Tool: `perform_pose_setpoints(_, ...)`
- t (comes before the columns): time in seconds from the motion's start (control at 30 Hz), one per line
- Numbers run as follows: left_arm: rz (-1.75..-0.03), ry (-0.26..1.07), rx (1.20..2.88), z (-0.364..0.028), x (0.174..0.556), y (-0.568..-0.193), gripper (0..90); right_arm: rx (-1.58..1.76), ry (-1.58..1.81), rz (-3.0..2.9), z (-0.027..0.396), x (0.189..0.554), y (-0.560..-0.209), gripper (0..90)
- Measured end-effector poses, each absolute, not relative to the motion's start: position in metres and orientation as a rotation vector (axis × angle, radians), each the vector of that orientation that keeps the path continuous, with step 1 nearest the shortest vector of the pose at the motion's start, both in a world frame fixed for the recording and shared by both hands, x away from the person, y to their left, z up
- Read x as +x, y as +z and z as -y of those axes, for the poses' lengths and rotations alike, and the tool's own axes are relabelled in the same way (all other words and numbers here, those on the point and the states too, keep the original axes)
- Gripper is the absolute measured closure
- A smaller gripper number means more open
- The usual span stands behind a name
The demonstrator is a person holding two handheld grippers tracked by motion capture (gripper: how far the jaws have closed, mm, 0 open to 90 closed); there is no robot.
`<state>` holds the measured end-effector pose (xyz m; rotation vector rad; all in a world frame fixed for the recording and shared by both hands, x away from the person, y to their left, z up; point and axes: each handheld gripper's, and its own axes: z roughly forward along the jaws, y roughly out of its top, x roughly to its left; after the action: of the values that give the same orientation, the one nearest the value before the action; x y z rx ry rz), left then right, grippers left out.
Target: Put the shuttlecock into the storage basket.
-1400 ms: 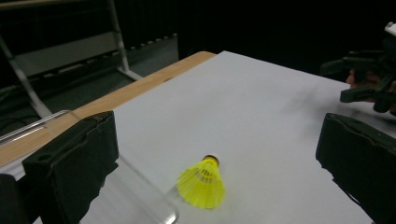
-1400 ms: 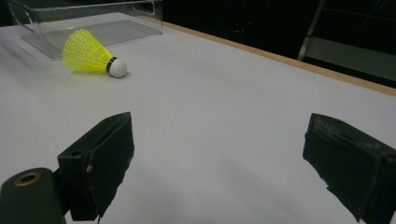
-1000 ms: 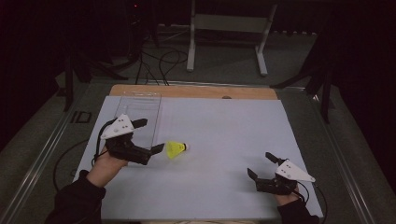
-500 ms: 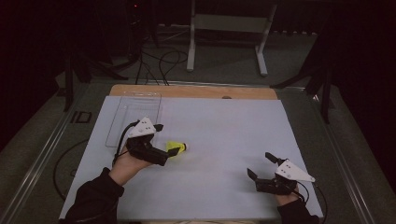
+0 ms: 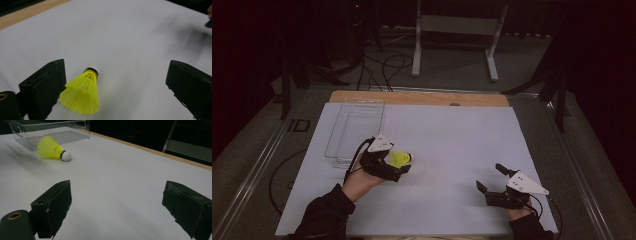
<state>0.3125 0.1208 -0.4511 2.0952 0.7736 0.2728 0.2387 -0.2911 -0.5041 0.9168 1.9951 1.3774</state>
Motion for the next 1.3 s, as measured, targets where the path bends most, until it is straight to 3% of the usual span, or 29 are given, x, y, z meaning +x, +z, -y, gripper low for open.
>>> perform_pose_setpoints(0.23, -0.835, 0.281, 2.125, -0.117, 0.312, -0.464, 9.3, 0.917, 1.377, -1.999, 0.291, 0.239, -0.504, 8.8)
perform_pose_setpoints(0.43, -0.941, 0.295, 2.132, -0.117, 0.313, -0.472, 22.6, 0.915, 1.376, -2.004, 0.291, 0.239, -0.505, 8.8)
perform_pose_setpoints(0.83, -1.075, 0.315, 2.178, -0.109, 0.318, -0.485, 36.6, 0.908, 1.373, -2.012, 0.29, 0.239, -0.505, 8.8)
perform_pose_setpoints(1.3, -1.114, 0.266, 2.179, -0.106, 0.324, -0.501, 57.1, 0.904, 1.374, -2.025, 0.289, 0.239, -0.506, 8.8)
